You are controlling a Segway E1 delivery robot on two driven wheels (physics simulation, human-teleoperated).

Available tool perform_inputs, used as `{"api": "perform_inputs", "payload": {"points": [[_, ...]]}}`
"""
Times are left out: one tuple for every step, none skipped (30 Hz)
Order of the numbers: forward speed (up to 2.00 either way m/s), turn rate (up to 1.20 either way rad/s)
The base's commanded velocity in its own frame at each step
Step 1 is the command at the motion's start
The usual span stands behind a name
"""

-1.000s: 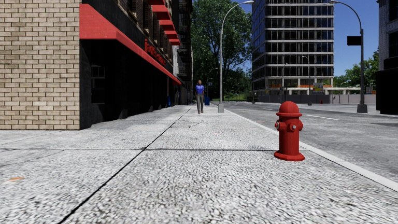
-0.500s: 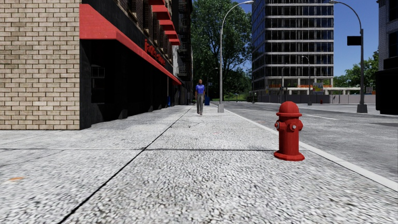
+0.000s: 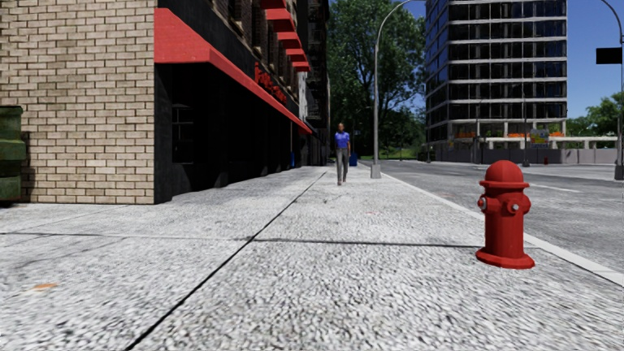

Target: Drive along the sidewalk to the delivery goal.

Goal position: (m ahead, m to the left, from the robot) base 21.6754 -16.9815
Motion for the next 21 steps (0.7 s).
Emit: {"api": "perform_inputs", "payload": {"points": [[2.0, 0.58], [2.0, 0.58], [2.0, 0.6], [2.0, 0.6], [2.0, 0.61], [2.0, 0.61], [2.0, 0.62], [2.0, 0.65], [2.0, 0.67], [2.0, 0.67], [2.0, 0.68], [2.0, 0.7], [2.0, 0.7], [2.0, 0.7], [2.0, 0.71], [2.0, 0.71], [2.0, 0.71], [2.0, 0.71], [2.0, 0.71], [2.0, 0.71], [2.0, 0.71]]}}
